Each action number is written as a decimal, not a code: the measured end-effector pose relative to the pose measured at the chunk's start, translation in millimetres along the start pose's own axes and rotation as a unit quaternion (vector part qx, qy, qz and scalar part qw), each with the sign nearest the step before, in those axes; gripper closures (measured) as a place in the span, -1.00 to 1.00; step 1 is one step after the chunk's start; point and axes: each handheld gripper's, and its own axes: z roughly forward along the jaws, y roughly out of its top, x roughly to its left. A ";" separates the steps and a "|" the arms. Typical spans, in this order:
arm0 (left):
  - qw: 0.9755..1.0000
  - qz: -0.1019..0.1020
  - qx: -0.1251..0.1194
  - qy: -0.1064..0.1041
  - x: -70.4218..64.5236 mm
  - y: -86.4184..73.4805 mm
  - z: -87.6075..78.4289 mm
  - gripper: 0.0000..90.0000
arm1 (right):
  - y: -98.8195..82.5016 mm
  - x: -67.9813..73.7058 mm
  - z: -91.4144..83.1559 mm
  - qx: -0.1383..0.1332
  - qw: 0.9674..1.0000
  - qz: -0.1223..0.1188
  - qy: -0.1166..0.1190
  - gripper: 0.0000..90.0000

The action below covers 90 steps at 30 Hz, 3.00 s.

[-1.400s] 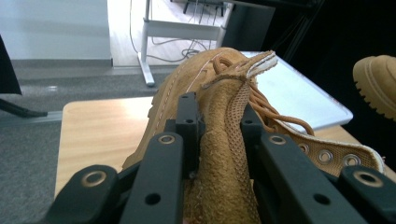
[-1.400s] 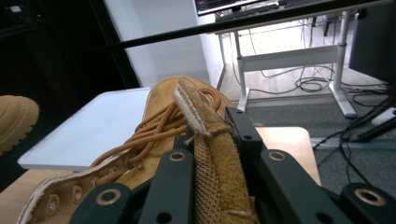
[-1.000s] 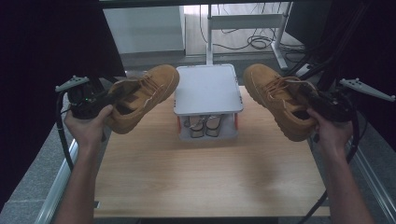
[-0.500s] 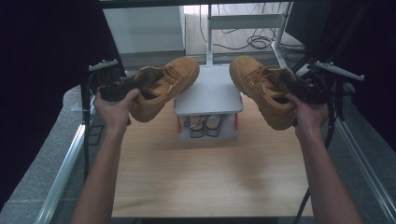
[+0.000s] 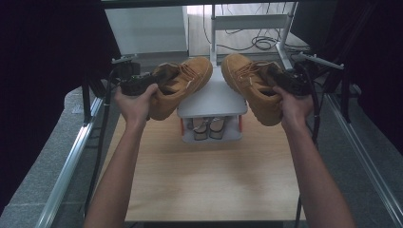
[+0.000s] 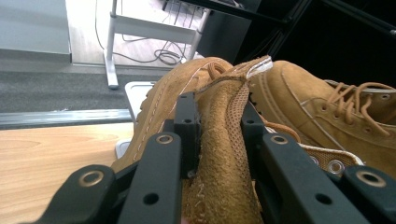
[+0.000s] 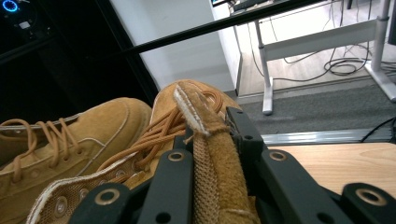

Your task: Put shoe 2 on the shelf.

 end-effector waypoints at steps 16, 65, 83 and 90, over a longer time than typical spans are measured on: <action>0.999 -0.034 -0.001 -0.005 7.2 11.9 15.2 0.66 | 2.9 21.2 47.2 0.026 0.999 0.020 0.008 0.78; 0.995 -0.047 0.076 -0.036 43.6 33.0 76.4 0.38 | 17.4 -3.5 108.9 0.083 0.995 -0.028 0.048 0.38; 0.999 0.009 0.044 -0.031 48.4 44.9 49.4 0.00 | 37.1 -1.3 87.1 0.012 0.997 -0.070 0.035 0.05; 0.999 0.021 0.032 -0.037 44.7 44.5 28.7 0.05 | 43.2 -3.2 61.1 -0.006 0.997 -0.070 0.041 0.10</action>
